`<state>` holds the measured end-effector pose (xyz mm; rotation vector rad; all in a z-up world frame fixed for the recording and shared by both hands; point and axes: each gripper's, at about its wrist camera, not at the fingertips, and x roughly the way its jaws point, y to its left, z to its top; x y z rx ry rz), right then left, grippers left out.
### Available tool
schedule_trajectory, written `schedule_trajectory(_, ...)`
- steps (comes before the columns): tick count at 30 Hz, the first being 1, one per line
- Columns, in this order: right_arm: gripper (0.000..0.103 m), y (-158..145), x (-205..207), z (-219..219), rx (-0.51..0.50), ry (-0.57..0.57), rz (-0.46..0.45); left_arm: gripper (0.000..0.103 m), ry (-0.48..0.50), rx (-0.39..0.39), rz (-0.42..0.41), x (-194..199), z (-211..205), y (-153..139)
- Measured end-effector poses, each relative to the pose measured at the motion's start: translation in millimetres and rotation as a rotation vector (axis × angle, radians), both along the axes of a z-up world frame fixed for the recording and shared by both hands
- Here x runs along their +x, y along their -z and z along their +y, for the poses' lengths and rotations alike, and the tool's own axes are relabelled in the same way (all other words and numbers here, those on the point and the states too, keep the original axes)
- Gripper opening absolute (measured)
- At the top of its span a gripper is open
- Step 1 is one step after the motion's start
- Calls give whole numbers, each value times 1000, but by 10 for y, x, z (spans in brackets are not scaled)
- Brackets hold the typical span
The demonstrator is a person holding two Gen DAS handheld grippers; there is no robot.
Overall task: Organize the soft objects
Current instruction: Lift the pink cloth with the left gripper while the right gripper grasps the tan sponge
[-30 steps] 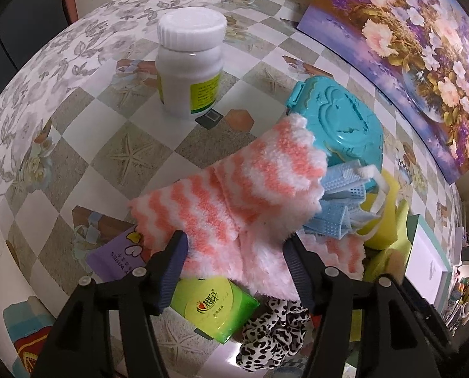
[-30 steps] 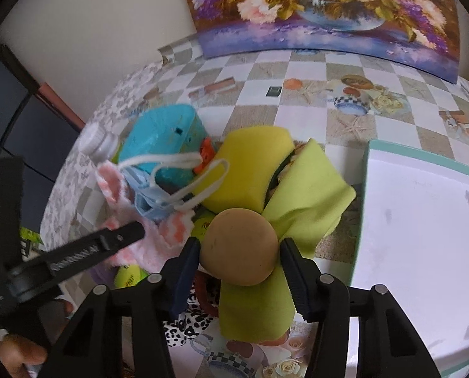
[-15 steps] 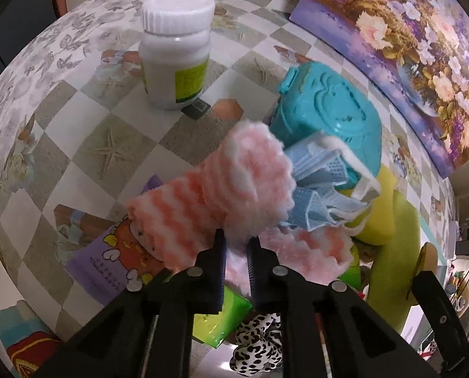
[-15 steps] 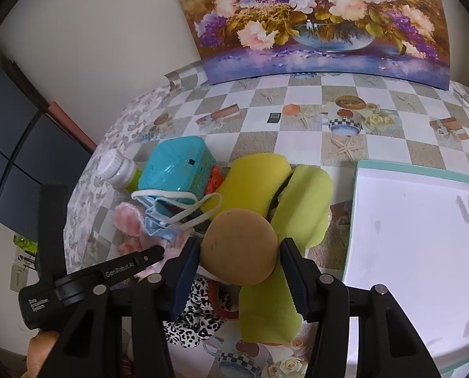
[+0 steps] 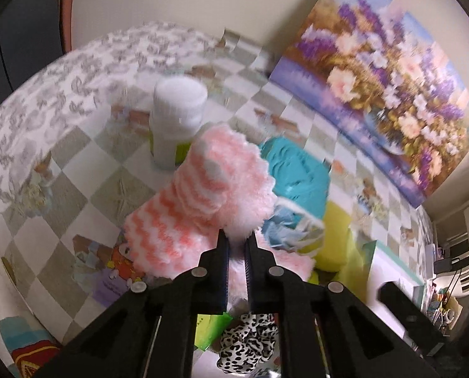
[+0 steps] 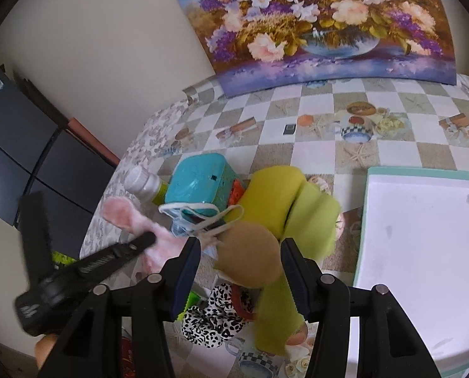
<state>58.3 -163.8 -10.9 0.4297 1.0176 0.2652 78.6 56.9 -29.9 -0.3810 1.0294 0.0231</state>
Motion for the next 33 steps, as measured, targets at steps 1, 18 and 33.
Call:
schedule_trajectory(1,57,12,6,2,-2,-2,2,9,-2,8,-19,-34,10,-59)
schedule_trajectory(18,57,453,179,122,-123,-19,155,9,-10,47,-47,-168,-7,-188)
schedule_trajectory(33,27,504,159,95,-195,2,164,9,-8,49,-29,-149,-2,-152)
